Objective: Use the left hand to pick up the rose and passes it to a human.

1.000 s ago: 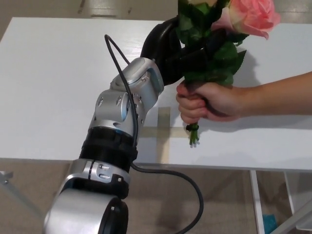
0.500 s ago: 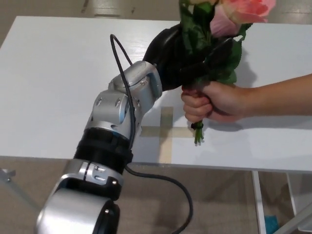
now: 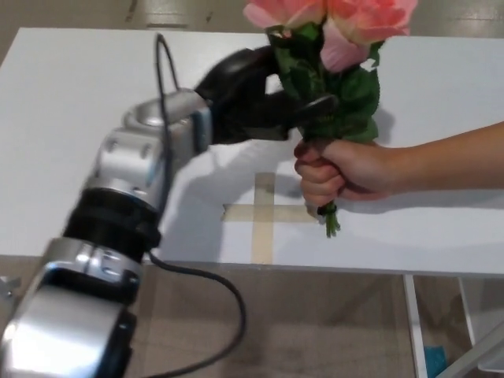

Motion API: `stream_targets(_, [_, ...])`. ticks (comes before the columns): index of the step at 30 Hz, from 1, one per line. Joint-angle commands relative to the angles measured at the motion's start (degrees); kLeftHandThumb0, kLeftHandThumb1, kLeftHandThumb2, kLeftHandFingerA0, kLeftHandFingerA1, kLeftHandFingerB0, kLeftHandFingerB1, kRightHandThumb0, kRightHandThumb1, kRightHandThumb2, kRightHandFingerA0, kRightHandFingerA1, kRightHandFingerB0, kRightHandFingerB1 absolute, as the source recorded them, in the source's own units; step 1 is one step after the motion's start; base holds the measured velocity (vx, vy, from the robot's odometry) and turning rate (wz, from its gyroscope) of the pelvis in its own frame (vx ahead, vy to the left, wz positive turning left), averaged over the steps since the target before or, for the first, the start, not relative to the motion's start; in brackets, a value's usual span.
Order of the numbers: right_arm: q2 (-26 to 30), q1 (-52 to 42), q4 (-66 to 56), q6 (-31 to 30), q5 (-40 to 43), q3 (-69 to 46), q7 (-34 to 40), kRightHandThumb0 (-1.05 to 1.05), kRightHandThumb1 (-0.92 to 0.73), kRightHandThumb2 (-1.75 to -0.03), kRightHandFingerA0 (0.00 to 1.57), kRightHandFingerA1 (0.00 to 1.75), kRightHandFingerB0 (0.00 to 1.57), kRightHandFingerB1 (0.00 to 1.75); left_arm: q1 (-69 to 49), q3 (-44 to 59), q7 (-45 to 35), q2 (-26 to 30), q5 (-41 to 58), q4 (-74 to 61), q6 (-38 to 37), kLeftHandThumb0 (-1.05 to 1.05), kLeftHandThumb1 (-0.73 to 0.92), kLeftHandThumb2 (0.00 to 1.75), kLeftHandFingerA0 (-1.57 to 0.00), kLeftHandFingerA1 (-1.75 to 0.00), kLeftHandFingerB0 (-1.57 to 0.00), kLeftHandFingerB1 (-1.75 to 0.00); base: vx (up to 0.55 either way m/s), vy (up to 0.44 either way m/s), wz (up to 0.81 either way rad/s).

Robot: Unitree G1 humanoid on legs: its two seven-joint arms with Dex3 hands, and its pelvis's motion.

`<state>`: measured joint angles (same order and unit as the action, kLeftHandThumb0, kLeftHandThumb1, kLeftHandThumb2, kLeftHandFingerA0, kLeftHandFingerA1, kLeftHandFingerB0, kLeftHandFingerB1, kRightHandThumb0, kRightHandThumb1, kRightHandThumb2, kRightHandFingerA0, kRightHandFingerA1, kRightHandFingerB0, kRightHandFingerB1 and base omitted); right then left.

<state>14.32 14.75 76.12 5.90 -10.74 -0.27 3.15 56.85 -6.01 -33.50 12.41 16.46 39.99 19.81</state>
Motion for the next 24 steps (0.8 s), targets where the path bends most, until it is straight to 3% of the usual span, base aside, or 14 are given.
stream_targets(1, [-0.1,-0.7,0.3,-0.2,-0.2,0.2,-0.7,-0.36,-0.72,-0.62,0.64,0.42,0.53,0.39,0.4,-0.2,-6.0,4.5,-2.1,-0.6,1.4,-0.76,0.5,0.56,0.0,0.0,0.0,0.0,0.0,0.0,0.0])
stream_targets(17, [0.1,-1.3,0.6,-0.7,-0.4,0.3,-0.9,-0.37,-0.72,-0.62,0.64,0.42,0.53,0.38,-6.8,6.8,-16.4,22.5,0.1,-5.9,1.1,-0.75,0.5,0.56,0.0,0.0,0.0,0.0,0.0,0.0,0.0])
stream_targets(21, [0.2,-1.2,0.6,-0.7,-0.3,0.3,-1.0,-0.37,-0.72,-0.62,0.64,0.42,0.53,0.38,-8.6,8.0,-16.4,23.2,0.2,-8.2,1.6,-0.74,0.49,0.56,0.0,0.0,0.0,-0.01,0.0,0.0,0.0])
stream_targets(22, [0.3,-1.3,0.6,-0.6,-0.3,0.2,-1.1,-0.36,-0.72,-0.62,0.64,0.42,0.53,0.38,-17.2,11.7,-16.2,26.5,1.6,-18.6,-0.7,-0.69,0.4,0.73,-0.07,-0.24,-0.04,-0.19,0.0,0.0,0.0])
stream_targets(23, [0.3,-1.3,0.6,-0.6,-0.3,0.2,-1.1,-0.36,-0.72,-0.62,0.64,0.42,0.53,0.39,-21.1,13.5,-16.1,27.4,2.3,-23.8,-0.7,-0.71,0.41,0.69,-0.09,-0.35,-0.06,-0.22,0.0,0.0,0.0])
stream_targets(24, [0.3,-1.3,0.7,-0.7,-0.3,0.2,-1.2,-0.36,-0.72,-0.62,0.64,0.42,0.53,0.39,-23.9,14.6,-15.8,27.8,2.6,-27.6,-0.8,-0.34,0.22,0.84,0.0,-0.46,0.0,-0.48,0.0,0.0,0.0])
